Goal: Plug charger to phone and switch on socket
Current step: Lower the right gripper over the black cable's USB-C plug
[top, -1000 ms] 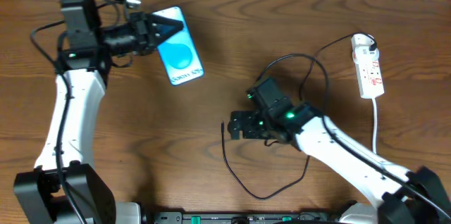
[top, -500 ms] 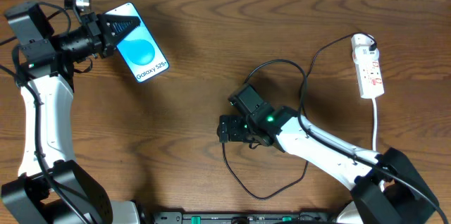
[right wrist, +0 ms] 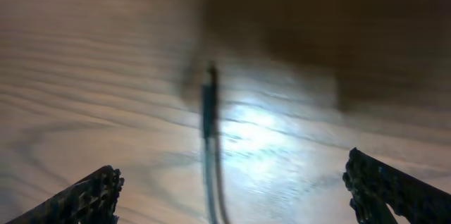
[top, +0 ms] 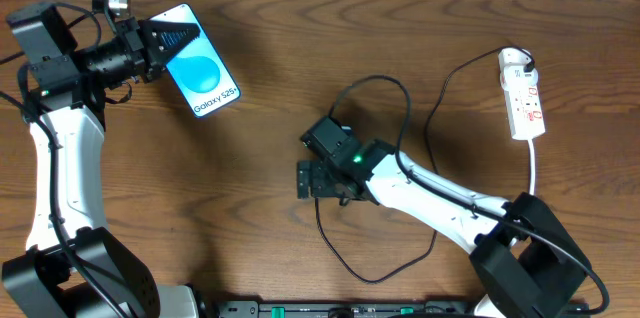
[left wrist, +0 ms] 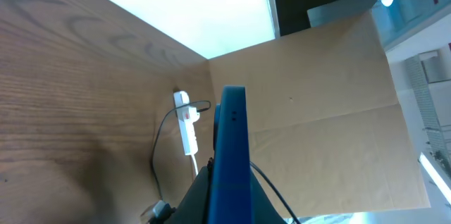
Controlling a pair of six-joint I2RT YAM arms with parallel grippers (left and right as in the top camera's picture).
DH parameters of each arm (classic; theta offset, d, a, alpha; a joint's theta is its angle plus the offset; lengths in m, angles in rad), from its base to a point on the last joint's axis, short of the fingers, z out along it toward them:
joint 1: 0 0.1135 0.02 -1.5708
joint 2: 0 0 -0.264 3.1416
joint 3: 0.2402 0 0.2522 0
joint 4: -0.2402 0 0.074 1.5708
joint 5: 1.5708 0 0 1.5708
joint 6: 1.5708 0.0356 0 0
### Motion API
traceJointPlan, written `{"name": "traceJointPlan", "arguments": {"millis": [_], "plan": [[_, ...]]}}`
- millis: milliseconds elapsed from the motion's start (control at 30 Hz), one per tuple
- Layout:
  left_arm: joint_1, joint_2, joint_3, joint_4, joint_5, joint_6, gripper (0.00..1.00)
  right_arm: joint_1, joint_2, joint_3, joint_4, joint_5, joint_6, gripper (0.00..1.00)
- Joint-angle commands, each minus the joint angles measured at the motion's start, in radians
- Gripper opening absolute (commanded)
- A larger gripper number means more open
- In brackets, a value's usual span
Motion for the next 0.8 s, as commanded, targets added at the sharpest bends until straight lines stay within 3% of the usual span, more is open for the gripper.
{"name": "traceJointPlan", "arguments": {"millis": [0,600,767], "plan": [[0.002,-0.018,-0.004,0.003,0.042,0.014,0.07,0.009,0.006,0.032,-0.007,0.060,0.031,0.99],[0.002,-0.018,-0.004,0.003,0.043,0.014,0.07,0.027,0.185,0.188,-0.124,0.109,0.124,0.99],[0.002,-0.018,-0.004,0.003,0.042,0.014,0.07,0.034,0.191,0.188,-0.127,0.109,0.138,0.88]]}}
